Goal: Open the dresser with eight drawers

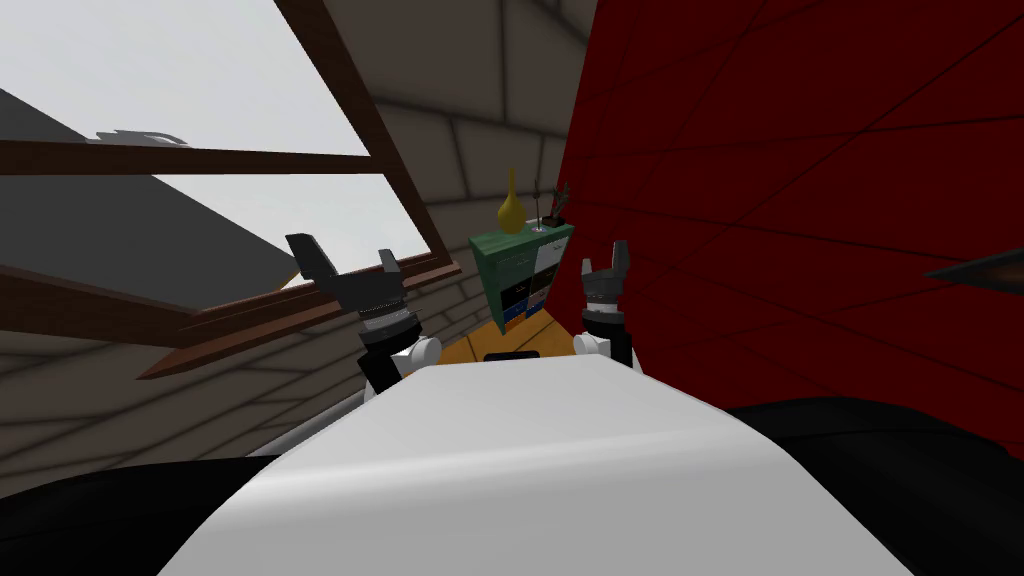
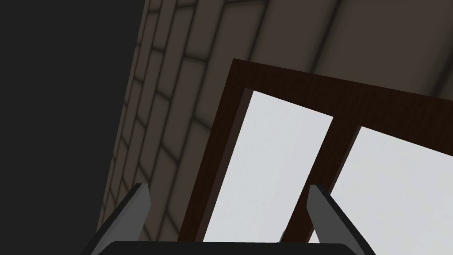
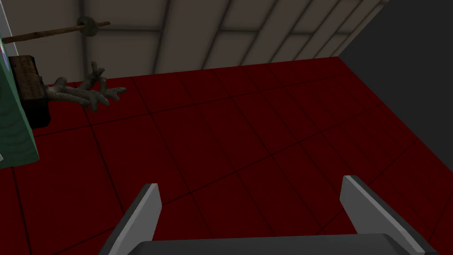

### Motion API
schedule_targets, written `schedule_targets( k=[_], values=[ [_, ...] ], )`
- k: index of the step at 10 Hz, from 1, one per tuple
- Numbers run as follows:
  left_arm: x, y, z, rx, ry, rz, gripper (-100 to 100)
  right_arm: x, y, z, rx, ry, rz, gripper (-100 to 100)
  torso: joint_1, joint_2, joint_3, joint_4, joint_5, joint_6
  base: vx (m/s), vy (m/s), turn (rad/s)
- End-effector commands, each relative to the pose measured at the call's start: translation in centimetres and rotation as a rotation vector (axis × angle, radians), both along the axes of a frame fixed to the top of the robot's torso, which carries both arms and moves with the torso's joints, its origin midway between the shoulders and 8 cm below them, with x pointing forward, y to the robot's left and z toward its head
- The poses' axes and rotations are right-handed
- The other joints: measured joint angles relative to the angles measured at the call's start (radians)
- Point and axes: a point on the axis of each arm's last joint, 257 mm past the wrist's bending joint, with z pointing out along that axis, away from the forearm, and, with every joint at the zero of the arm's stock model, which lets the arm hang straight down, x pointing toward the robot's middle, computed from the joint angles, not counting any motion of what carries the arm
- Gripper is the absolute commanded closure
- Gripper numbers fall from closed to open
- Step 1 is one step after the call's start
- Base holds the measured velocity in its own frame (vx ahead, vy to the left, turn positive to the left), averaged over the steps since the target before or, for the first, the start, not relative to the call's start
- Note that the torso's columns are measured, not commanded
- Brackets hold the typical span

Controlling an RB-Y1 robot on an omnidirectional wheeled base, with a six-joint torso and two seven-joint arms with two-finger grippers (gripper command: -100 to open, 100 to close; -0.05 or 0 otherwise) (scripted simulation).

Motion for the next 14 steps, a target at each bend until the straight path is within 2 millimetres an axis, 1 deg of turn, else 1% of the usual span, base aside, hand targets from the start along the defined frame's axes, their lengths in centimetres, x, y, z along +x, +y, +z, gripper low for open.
schedule_targets(
  k=[1,3,9,10,11,14],
  values=[
    [0.0,0.0,0.0,0.0,0.0,0.0,0,0.0,0.0,0.0,0.0,0.0,0.0,0,0.0,0.04,-0.082,0.041,0.0,0.0,0.0,0.0,0.0],
    [0.0,0.0,0.0,0.0,0.0,0.0,0,0.0,0.0,0.0,0.0,0.0,0.0,0,0.0,0.175,-0.351,0.176,0.0,0.0,0.0,0.0,0.0],
    [0.0,0.0,0.0,0.0,0.0,0.0,0,0.0,0.0,0.0,0.0,0.0,0.0,0,0.0,0.618,-1.234,0.617,0.0,0.0,0.0,0.0,0.0],
    [0.0,0.0,0.0,0.0,0.0,0.0,0,0.1,0.4,-0.1,-0.07,0.008,-0.009,-100,0.0,0.691,-1.382,0.691,0.0,0.0,0.019,0.01,-0.004],
    [0.0,0.0,0.0,0.0,0.0,0.0,0,0.2,0.6,-0.2,-0.108,0.011,-0.018,-100,0.0,0.724,-1.451,0.724,0.0,0.0,0.027,0.033,-0.006],
    [0.0,0.0,0.0,0.0,0.0,0.0,0,0.5,1.1,-0.4,-0.246,0.017,-0.064,-100,0.0,0.737,-1.476,0.738,0.0,0.0,0.028,0.039,-0.008]
  ],
)
